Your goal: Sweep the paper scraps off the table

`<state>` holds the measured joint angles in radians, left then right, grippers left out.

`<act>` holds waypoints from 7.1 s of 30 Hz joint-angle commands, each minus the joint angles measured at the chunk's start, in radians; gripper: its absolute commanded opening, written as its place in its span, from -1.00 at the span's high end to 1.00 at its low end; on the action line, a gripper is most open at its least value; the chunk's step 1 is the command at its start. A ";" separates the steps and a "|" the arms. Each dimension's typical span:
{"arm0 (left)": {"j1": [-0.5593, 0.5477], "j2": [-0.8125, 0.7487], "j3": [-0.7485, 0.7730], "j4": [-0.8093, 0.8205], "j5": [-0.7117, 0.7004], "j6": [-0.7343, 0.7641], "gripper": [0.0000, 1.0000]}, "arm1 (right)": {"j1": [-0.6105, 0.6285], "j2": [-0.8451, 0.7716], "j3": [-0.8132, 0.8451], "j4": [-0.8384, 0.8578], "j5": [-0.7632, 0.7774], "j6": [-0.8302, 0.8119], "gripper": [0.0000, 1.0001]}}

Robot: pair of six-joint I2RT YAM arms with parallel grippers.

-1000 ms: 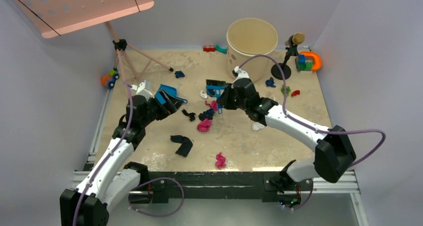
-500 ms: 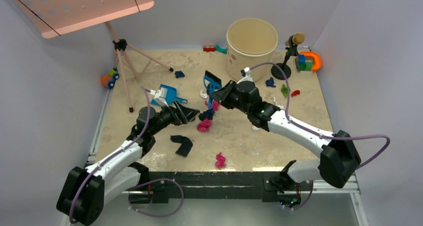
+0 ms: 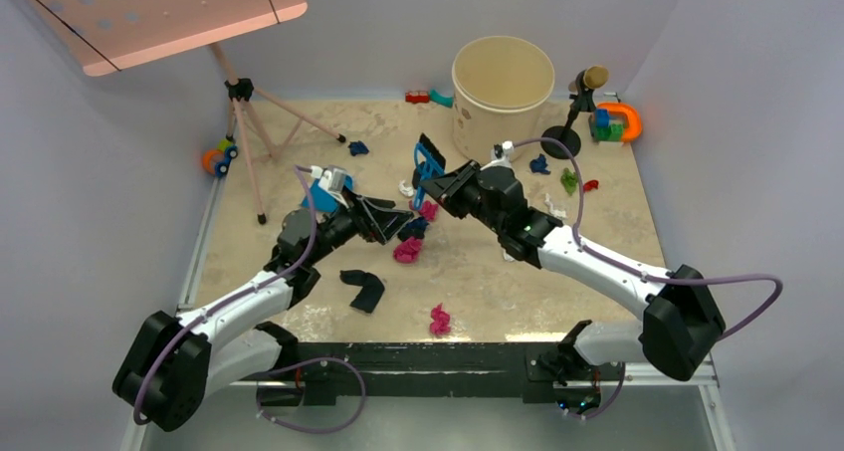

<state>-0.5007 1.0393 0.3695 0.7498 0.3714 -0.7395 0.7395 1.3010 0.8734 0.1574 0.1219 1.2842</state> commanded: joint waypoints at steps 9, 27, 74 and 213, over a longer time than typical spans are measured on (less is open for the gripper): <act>-0.055 0.077 0.111 0.000 -0.051 0.115 -0.67 | 0.025 0.014 -0.001 0.029 0.051 0.073 0.74; -0.101 0.156 0.186 -0.136 -0.176 0.172 -0.01 | 0.053 0.023 -0.003 0.038 0.078 0.115 0.73; -0.052 -0.016 0.452 -0.534 0.654 -0.160 1.00 | -0.386 -0.455 -0.274 0.379 -1.109 -0.587 0.05; 0.164 0.402 1.168 -1.605 -0.742 0.460 1.00 | 0.095 -0.144 -0.061 -0.239 0.334 -0.884 1.00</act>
<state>-0.3344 1.3327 1.3628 -0.9215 -0.4442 -0.4053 0.8429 1.2861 0.8822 -0.1234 0.3565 0.3405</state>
